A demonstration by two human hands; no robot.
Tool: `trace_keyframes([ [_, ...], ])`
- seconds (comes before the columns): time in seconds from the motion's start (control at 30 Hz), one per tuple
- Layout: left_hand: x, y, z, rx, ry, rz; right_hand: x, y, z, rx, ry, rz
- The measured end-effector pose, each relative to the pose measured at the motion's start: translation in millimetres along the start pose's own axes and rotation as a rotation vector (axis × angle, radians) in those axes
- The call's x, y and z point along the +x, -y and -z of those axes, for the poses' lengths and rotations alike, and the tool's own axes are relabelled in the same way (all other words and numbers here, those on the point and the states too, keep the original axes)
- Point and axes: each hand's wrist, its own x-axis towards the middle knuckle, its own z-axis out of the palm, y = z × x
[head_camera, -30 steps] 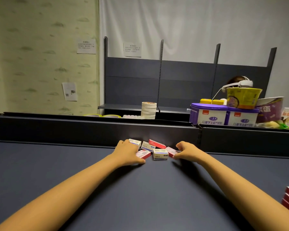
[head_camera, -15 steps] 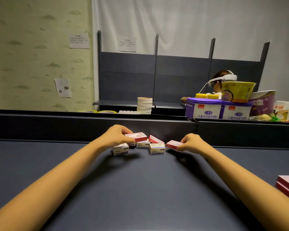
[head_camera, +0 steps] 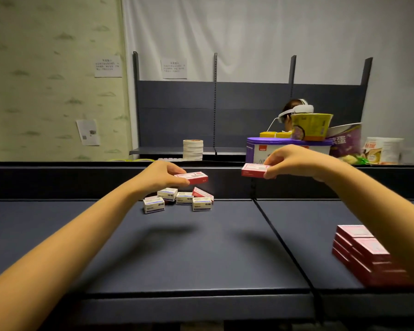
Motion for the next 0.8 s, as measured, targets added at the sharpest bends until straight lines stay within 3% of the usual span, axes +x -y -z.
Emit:
trace_keyframes([
  [0.43, -43, -149, -132, -0.064, 0.026, -0.034, -105, -126, 77, 0.048, 0.216, 0.019],
  [0.8, -39, -205, -211, -0.161, 0.218, -0.054, -134, -227, 94, 0.24, 0.334, -0.073],
])
